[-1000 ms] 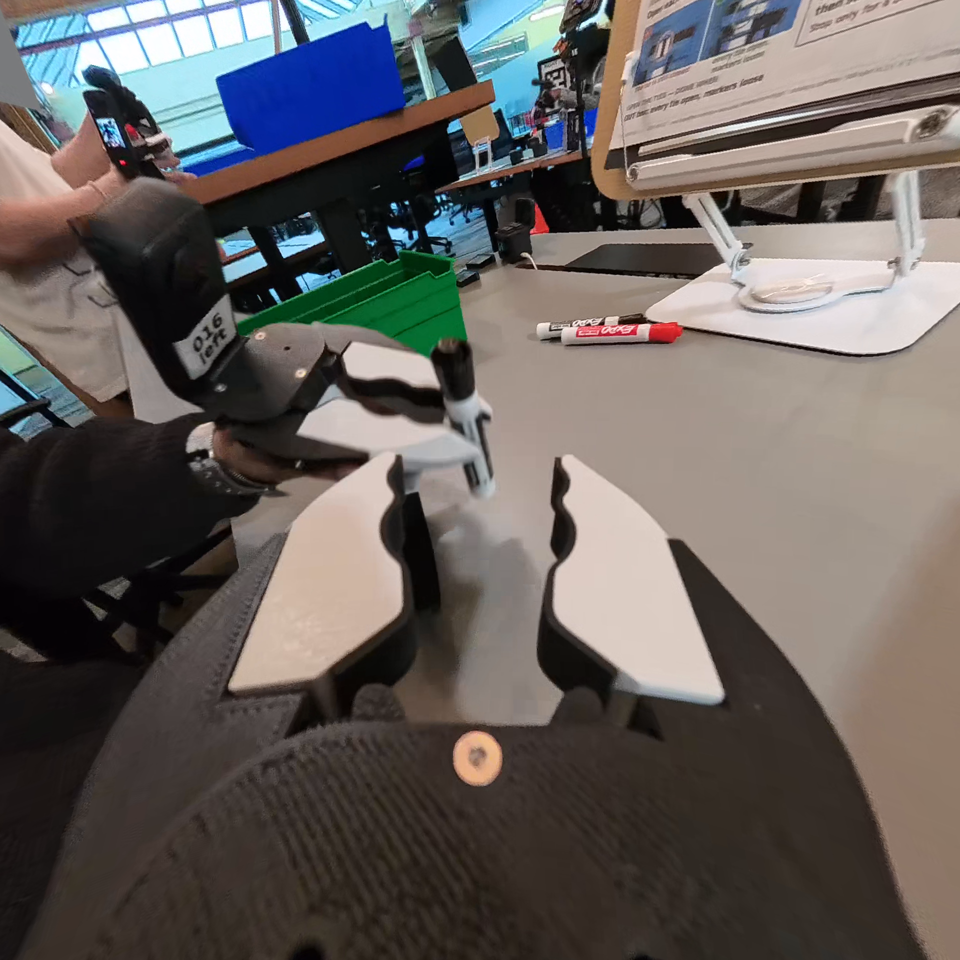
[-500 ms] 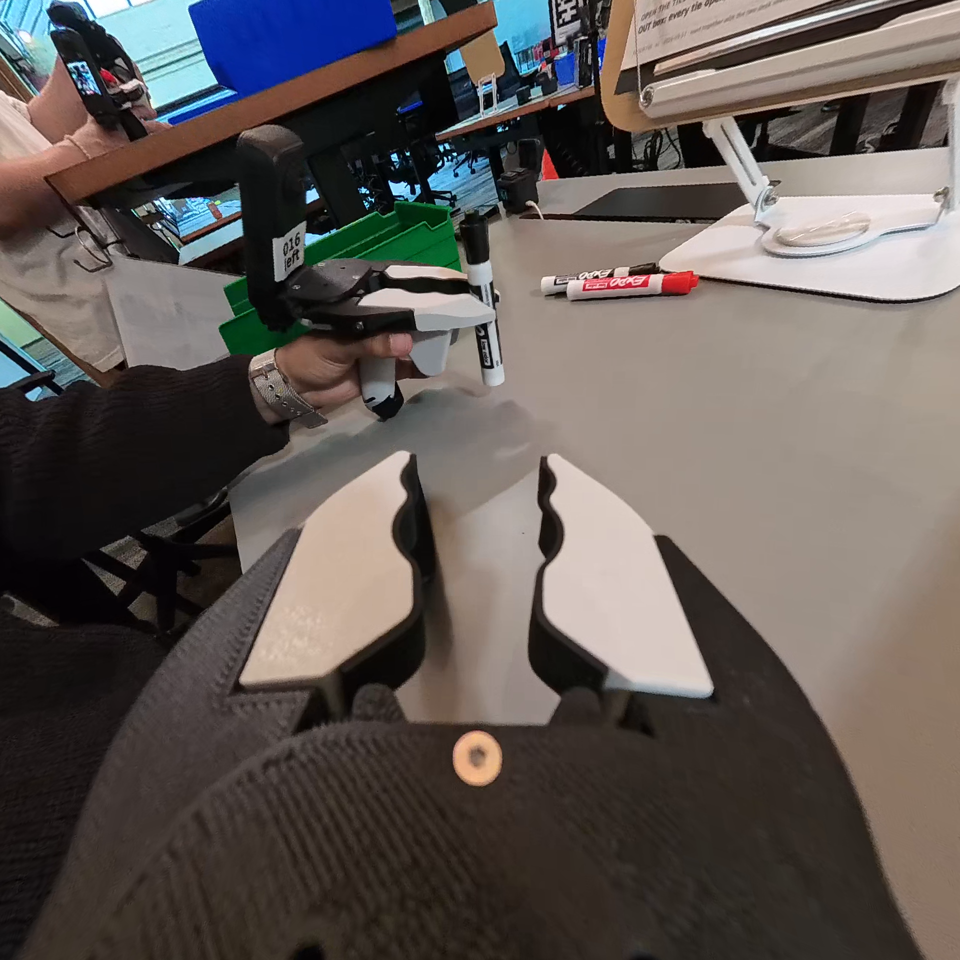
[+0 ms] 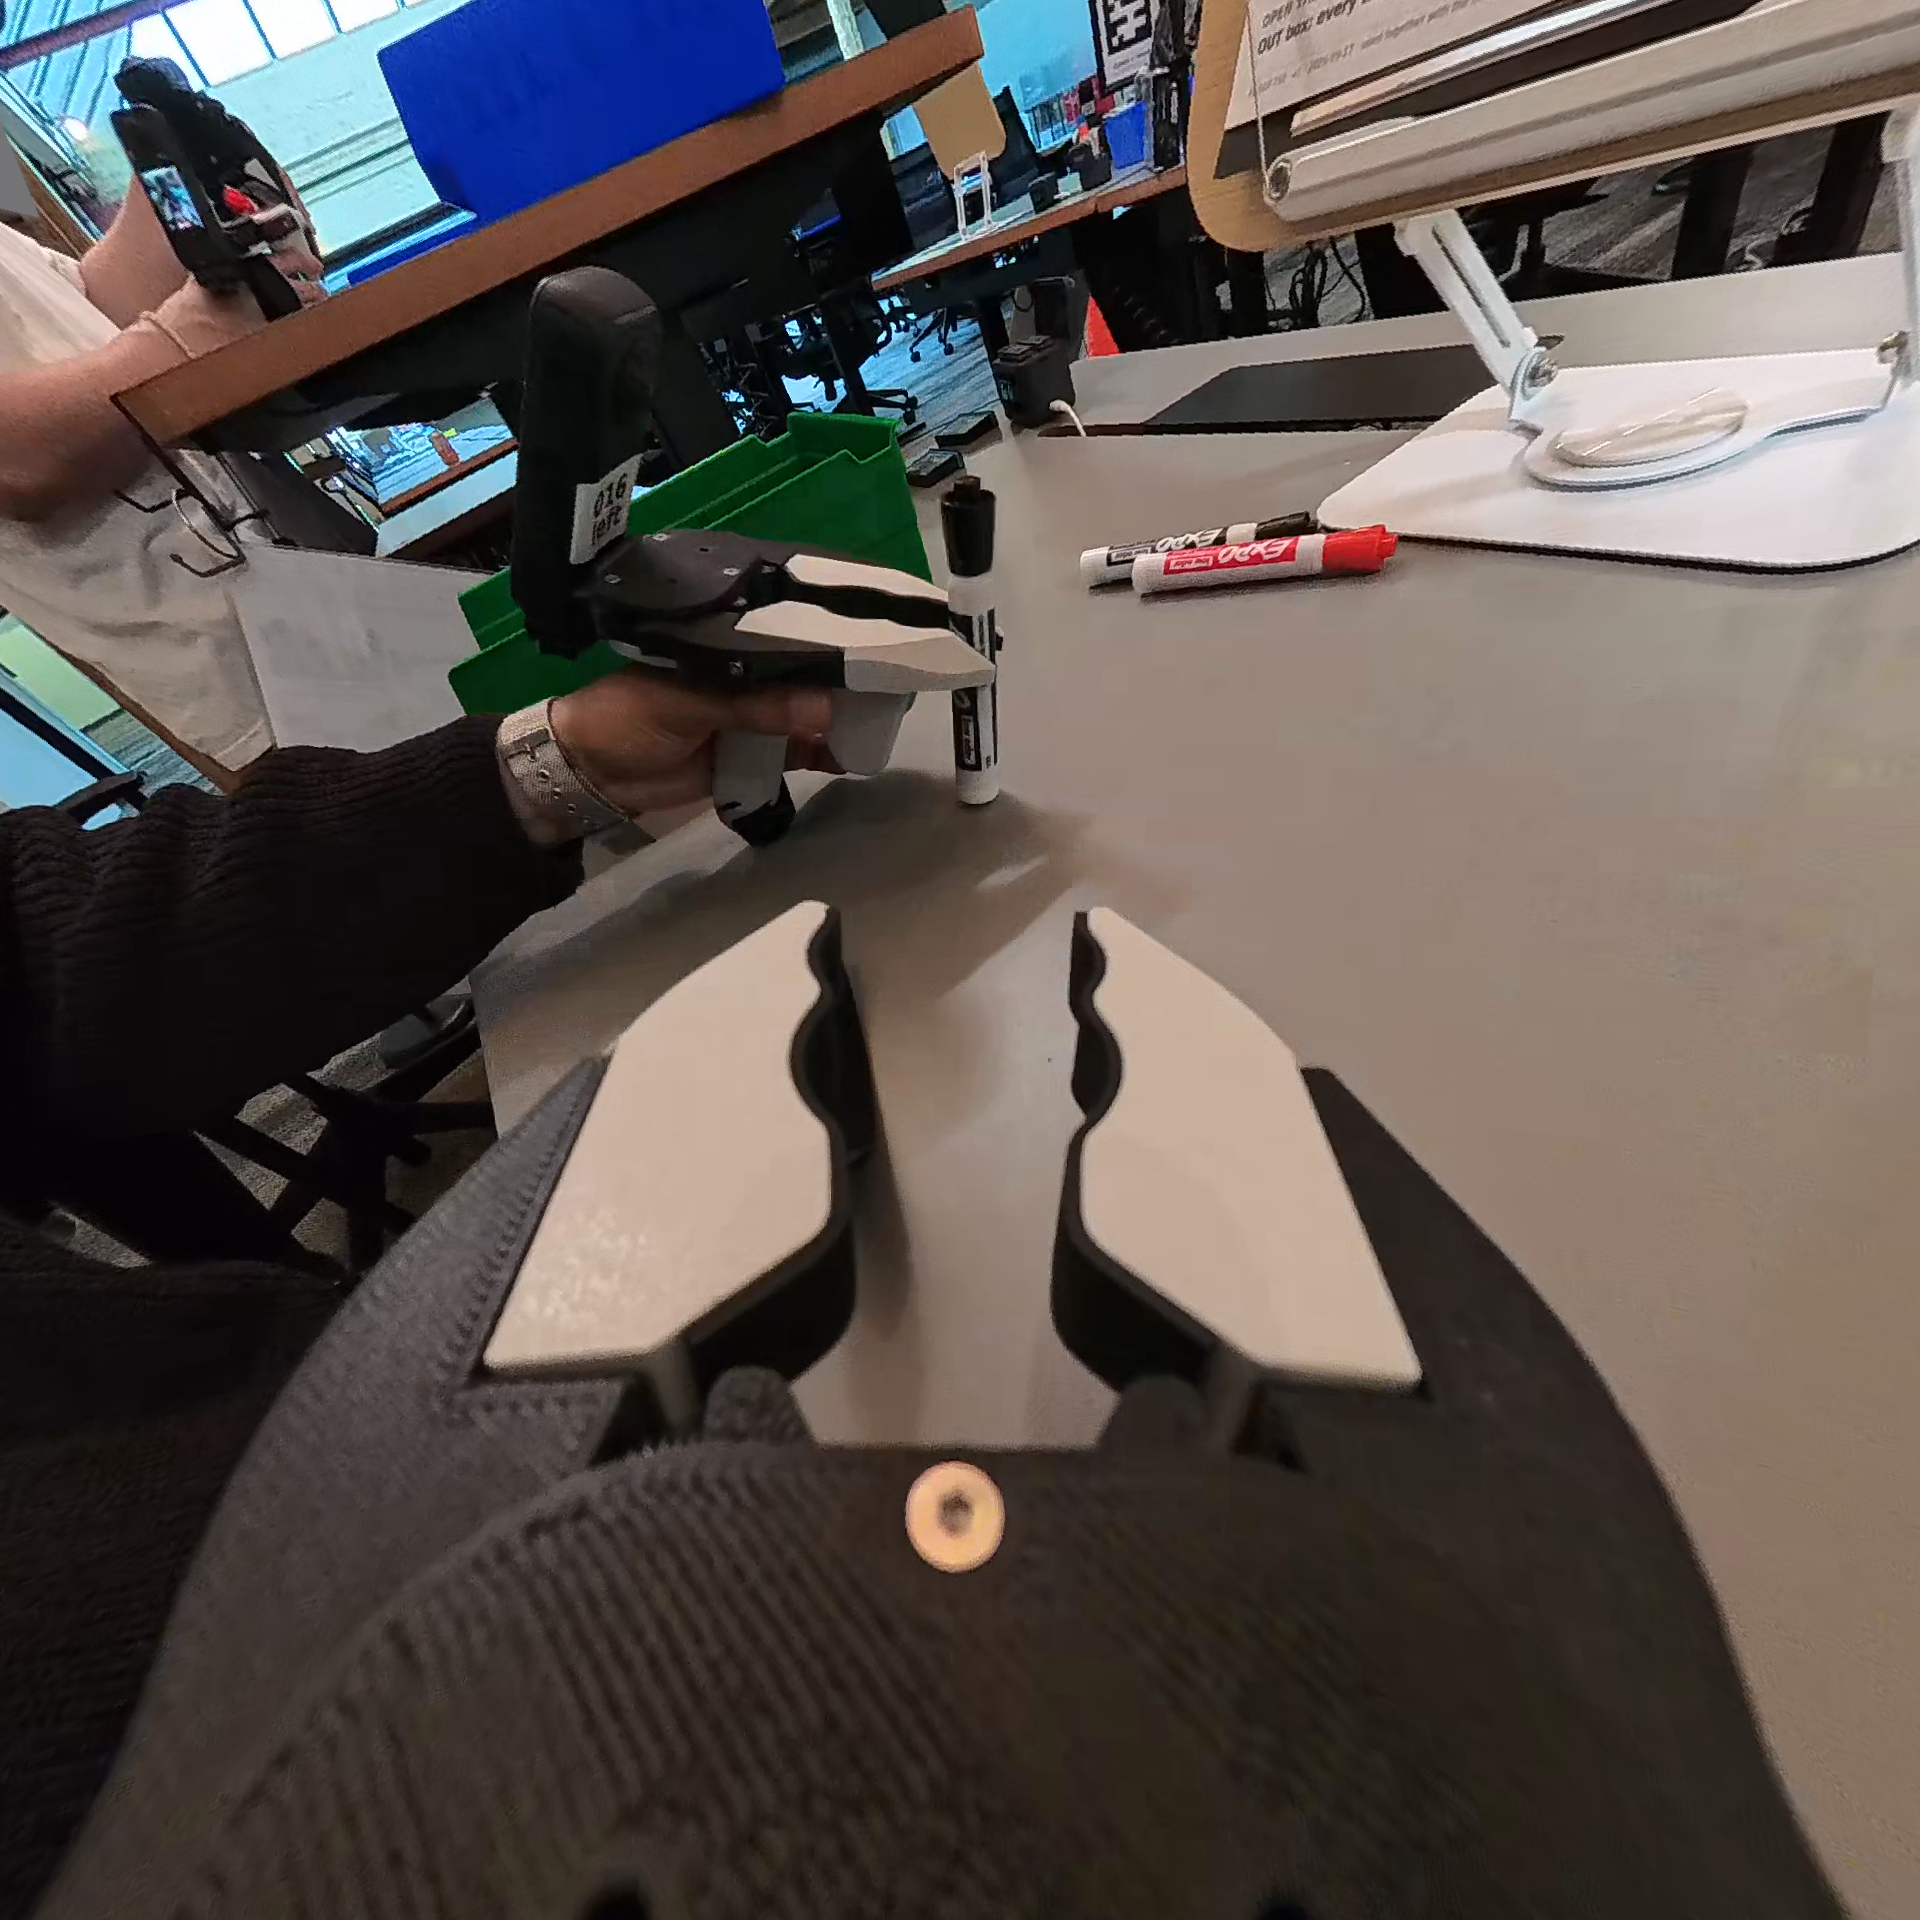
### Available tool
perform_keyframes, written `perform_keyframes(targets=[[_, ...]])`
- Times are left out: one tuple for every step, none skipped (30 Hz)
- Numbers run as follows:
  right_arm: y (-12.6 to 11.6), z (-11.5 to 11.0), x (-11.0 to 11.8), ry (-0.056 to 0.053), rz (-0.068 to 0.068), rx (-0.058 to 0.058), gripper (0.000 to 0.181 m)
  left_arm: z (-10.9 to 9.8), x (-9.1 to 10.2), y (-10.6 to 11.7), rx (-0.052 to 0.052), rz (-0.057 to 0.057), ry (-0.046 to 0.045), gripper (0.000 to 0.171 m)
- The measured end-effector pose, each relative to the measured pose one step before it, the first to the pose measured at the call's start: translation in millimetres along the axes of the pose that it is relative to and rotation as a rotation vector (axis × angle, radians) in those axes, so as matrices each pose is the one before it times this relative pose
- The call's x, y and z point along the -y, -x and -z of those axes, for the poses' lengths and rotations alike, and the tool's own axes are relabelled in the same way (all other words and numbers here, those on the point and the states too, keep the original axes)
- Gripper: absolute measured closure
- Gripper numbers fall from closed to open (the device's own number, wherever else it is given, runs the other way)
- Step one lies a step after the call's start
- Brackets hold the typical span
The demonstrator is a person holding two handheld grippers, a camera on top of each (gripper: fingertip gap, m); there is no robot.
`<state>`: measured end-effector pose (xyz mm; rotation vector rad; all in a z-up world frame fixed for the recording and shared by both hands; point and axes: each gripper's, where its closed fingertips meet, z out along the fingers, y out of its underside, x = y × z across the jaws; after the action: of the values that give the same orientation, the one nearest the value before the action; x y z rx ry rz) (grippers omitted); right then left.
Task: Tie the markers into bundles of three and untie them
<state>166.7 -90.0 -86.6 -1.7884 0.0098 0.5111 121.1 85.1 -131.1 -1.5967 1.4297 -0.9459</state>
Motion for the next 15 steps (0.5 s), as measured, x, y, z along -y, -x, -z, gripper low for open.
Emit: perform_keyframes(targets=[[0.07, -0.01, -0.08, 0.0004, 0.0003, 0.0000, 0.139, 0.61, -1.88, -0.13, -0.0009, -0.0121, 0.01058, 0.151], [-0.03, -0.04, -0.19, 0.0010, 0.0001, 0.0002, 0.139, 0.26, -2.83, 0.23, 0.0008, -0.0149, 0.01798, 0.151], [-0.07, 0.02, -0.21, 0.0013, -0.0007, 0.0003, 0.139, 0.13, -2.95, 0.59, 0.0050, -0.0166, 0.01906, 0.151], [-0.22, -0.10, -0.18, 0.0008, -0.0012, 0.0000, 0.139, -0.01, -1.97, 0.10, 0.0041, -0.0142, 0.01207, 0.151], [-0.31, -0.04, -0.18, 0.0001, -0.0018, -0.0003, 0.139, 0.24, -0.86, -1.00, -0.0027, -0.0133, 0.00481, 0.151], [-0.22, 0.02, -0.08, 0.0003, -0.0024, 0.0005, 0.139, 0.04, -0.15, -1.21, -0.0025, -0.0101, 0.00087, 0.151], [-0.07, -0.04, -0.05, -0.0002, -0.0025, 0.0009, 0.139, 0.02, 0.02, -0.86, -0.0014, -0.0074, 0.00036, 0.151], [-0.14, 0.05, 0.02, -0.0007, -0.0024, 0.0009, 0.139, -0.11, -0.29, -1.32, -0.0046, -0.0085, 0.00217, 0.151], [-0.06, 0.04, -0.05, -0.0004, -0.0024, 0.0009, 0.139, -0.19, -1.16, -1.42, -0.0056, -0.0106, 0.00747, 0.151], [-0.11, 0.06, -0.08, -0.0001, -0.0020, 0.0007, 0.139, -0.20, -2.03, -0.35, 0.0005, -0.0092, 0.01335, 0.151], [-0.05, 0.04, -0.02, -0.0001, -0.0015, 0.0005, 0.139, -0.18, -2.44, 0.32, 0.0034, -0.0094, 0.01527, 0.151], [-0.09, 0.12, -0.03, -0.0002, -0.0008, 0.0003, 0.139, 0.18, -2.28, 0.69, 0.0055, -0.0091, 0.01253, 0.151], [-0.08, 0.09, 0.06, -0.0005, -0.0003, -0.0003, 0.139, 0.38, -1.54, 1.03, 0.0059, -0.0058, 0.00720, 0.151], [-0.17, 0.05, 0.08, -0.0002, -0.0004, -0.0001, 0.139, 0.54, -0.51, 1.30, 0.0055, 0.0004, 0.00113, 0.152], [-0.14, -0.03, -0.04, 0.0002, -0.0009, 0.0002, 0.139, 0.65, -0.19, 1.53, 0.0055, 0.0061, -0.00159, 0.156]])
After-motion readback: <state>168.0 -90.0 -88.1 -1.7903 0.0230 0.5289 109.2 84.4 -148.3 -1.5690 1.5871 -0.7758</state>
